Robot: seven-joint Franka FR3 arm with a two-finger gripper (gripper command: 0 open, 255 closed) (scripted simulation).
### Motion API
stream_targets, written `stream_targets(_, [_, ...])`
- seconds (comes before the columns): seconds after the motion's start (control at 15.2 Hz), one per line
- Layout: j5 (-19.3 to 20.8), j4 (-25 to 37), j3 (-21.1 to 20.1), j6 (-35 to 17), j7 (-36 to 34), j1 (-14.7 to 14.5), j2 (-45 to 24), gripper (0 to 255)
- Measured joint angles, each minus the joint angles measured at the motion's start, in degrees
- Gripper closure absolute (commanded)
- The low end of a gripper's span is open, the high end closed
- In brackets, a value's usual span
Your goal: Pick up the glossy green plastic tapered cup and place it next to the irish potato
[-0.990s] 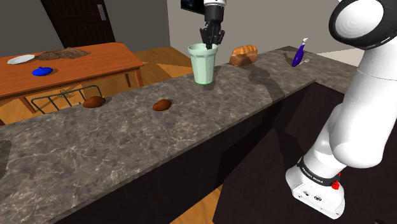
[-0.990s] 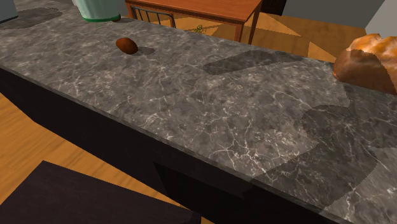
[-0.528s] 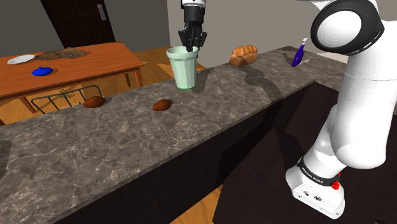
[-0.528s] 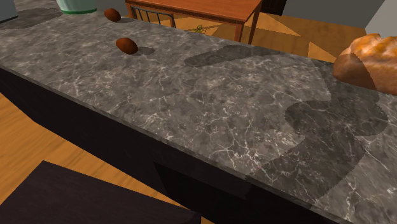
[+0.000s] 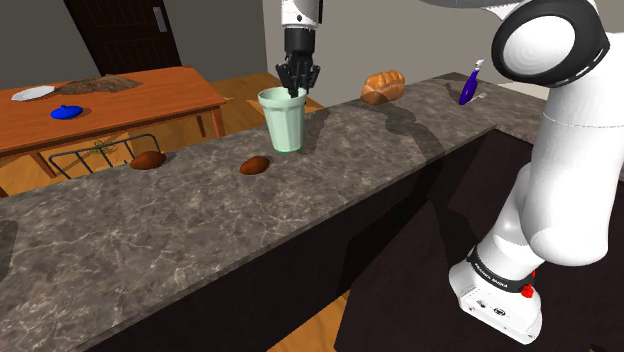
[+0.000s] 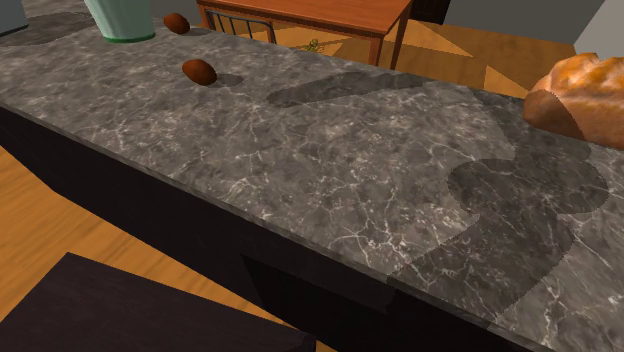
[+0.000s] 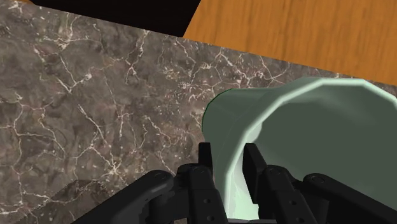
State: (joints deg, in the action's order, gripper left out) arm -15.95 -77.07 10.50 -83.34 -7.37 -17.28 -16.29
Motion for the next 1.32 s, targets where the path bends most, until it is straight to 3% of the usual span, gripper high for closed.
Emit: stream_targets(1.32, [-0.1,-16.2,-0.2,-15.3,3.2,-1.0,0.6,255])
